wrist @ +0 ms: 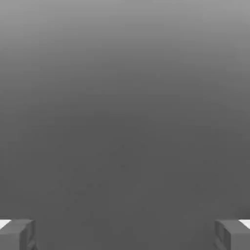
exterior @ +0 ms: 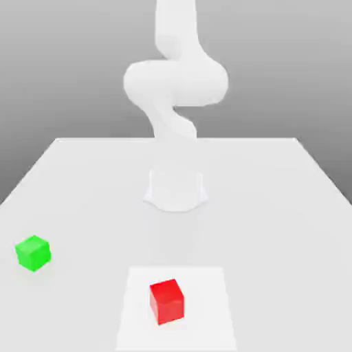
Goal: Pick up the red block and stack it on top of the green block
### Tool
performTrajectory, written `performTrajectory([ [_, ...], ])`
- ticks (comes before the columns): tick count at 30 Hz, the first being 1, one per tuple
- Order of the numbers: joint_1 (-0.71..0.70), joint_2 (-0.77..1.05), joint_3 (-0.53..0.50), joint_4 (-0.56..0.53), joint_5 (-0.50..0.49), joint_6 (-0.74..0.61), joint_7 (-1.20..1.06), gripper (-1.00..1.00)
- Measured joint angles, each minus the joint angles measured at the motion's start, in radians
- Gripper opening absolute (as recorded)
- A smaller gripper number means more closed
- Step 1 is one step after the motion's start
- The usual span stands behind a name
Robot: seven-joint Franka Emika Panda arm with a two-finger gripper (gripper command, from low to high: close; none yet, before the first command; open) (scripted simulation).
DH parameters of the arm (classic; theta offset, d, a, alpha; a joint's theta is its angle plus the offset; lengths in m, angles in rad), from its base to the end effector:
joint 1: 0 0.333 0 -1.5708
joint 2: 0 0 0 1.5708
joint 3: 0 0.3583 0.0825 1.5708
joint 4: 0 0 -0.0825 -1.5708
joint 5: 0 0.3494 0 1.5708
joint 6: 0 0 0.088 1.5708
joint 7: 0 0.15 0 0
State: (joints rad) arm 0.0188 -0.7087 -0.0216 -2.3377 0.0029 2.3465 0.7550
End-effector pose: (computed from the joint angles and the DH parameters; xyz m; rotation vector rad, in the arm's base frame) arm 0.3480 -0.0037 0.6655 -2.5167 1.0039 -0.9354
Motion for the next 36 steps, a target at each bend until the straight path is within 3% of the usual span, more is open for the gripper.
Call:
performTrajectory([
  [21, 0.067, 0.767, -0.097, -0.314, 0.030, 0.392, -0.380, 0.00],
  [27, 0.034, 0.984, -0.053, -0.299, 0.082, 0.565, -0.434, 0.00],
  [28, 0.028, 1.004, -0.046, -0.297, 0.088, 0.582, -0.439, -1.00],
  [36, 0.030, 0.977, -0.050, -0.301, 0.074, 0.558, -0.428, -1.00],
])
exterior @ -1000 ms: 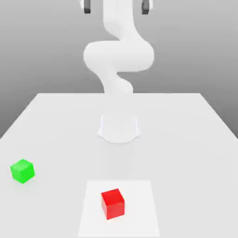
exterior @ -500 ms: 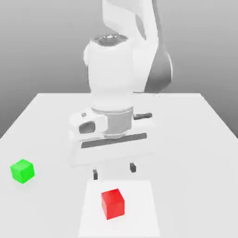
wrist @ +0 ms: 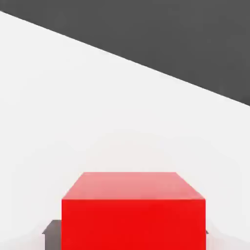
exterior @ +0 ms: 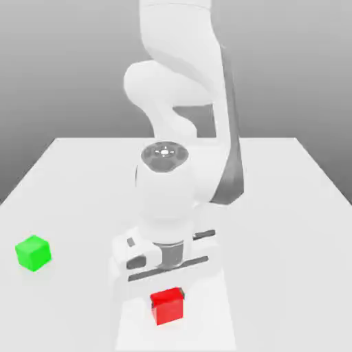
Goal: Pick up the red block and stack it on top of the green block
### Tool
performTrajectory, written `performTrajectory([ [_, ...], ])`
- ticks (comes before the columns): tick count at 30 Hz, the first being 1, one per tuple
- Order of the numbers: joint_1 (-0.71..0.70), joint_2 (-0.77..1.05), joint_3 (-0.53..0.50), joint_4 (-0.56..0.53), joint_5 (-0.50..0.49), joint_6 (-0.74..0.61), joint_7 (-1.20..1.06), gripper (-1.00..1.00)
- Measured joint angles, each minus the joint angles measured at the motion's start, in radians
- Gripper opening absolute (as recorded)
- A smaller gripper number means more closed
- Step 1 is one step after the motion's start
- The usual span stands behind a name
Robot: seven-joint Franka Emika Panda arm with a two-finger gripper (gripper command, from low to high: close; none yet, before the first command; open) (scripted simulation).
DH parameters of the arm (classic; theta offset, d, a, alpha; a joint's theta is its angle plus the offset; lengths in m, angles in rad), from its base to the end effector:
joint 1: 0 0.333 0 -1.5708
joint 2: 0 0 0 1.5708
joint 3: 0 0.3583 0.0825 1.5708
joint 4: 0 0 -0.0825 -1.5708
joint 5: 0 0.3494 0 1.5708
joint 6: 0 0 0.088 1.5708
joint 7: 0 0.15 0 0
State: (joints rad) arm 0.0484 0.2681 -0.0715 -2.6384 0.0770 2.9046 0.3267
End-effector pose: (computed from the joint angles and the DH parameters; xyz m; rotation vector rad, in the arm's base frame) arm 0.4235 -0.0154 0.1862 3.0709 -0.6580 -0.0006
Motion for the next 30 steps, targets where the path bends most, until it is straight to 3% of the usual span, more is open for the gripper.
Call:
performTrajectory([
  [6, -0.018, -0.180, -0.058, -0.027, -0.057, -0.151, 0.070, -1.00],
  [18, -0.506, -0.300, -0.303, -0.044, -0.110, -0.250, 0.443, -1.00],
  [27, -0.587, -0.109, -0.226, -0.034, 0.076, -0.082, 0.350, -1.00],
  [28, -0.593, -0.094, -0.217, -0.034, 0.090, -0.069, 0.340, 1.00],
  [30, -0.593, -0.094, -0.217, -0.034, 0.090, -0.069, 0.340, 1.00],
])
